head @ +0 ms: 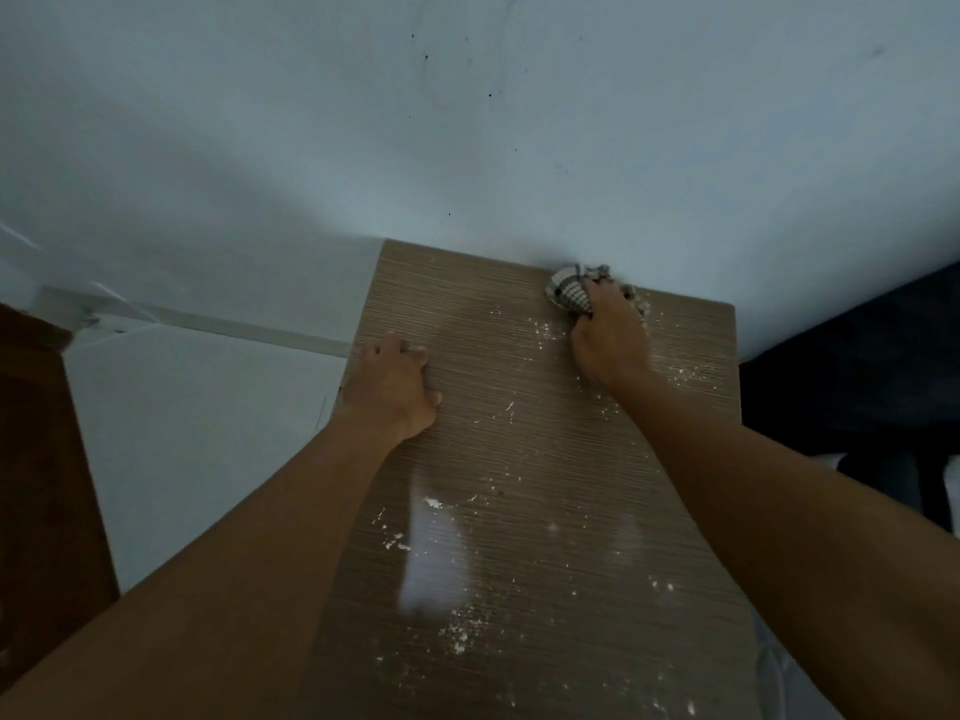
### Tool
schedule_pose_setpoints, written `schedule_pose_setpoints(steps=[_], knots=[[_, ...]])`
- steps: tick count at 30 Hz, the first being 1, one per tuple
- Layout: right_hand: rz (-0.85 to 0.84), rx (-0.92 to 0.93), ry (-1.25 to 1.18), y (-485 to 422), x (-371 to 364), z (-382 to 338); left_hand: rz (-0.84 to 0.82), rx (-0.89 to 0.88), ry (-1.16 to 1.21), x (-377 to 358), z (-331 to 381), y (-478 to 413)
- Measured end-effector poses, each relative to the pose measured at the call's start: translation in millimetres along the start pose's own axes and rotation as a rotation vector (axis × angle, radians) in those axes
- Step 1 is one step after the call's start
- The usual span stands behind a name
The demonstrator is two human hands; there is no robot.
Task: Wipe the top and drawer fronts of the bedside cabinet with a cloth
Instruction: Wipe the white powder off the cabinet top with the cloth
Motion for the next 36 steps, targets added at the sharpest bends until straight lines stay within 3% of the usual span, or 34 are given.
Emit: schedule_pose_setpoints(steps=[3,8,18,21,25,30,33,36], knots=[[-0.062,0.144,0.0,1,-15,-18,-0.054,-0.022,-0.01,0,-3,-1],[-0.357,0.39,0.01,42,-31,-51,-0.09,-0.04,-0.044,0,-3,-1],[-0.5,0.663,-0.061,215,-34,-39,-0.095,-0.036,-0.074,-2,-4,-1],[-0.502,0.607,-0.135,222,-21,-41,-0.086,-0.042,-0.082,-2,-4,0],[-0.276,0.443,-0.205,155,15,-49,-0.074,-0.042,-0.074,0,-5,0],[-0.128,0.438,-0.128,66,33,-80,-0.07,-0.042,-0.063,-1,-5,-2],[-0.14,0.465,-0.124,25,14,-95,-0.07,-0.042,-0.061,-1,-5,-3],[-0.224,0.356,0.013,4,-20,-88,-0.083,-0.037,-0.052,-2,-6,-3]])
Point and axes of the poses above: each hand's wrist, its own y-axis away from the middle knuckle, its own x-axis out of the back of the hand, z = x × y, the point moved 7 cm from there along -y, towards the middle knuckle, and after that the axes turned 3 degrees about z, right-handed, at the moved point
